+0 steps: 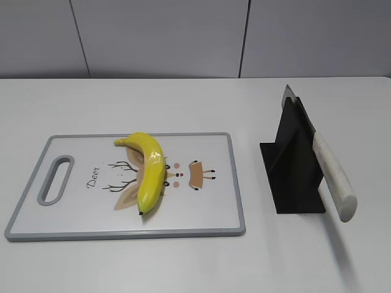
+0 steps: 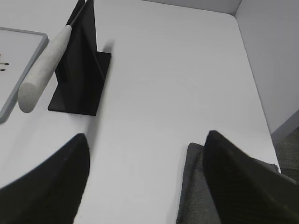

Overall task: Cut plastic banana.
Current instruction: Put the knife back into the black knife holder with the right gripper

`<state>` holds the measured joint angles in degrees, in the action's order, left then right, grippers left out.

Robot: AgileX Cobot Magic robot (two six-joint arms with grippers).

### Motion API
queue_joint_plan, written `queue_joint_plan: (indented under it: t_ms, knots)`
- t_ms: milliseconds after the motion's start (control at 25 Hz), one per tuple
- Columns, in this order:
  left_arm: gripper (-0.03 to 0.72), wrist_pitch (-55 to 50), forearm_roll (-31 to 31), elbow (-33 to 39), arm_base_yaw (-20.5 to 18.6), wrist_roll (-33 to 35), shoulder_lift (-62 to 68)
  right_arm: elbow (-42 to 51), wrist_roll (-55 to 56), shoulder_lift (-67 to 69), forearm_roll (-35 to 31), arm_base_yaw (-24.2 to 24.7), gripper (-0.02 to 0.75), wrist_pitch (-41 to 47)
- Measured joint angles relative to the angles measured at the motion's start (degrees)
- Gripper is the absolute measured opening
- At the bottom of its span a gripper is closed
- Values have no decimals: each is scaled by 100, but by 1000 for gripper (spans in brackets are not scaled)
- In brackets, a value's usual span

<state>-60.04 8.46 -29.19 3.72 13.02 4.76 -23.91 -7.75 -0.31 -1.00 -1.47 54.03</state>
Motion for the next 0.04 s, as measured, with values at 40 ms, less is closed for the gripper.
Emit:
queue_joint_plan:
  t_ms: [40]
  knots:
    - [584,0,0,0,0,0,0,0,0,0,0,0,573,0]
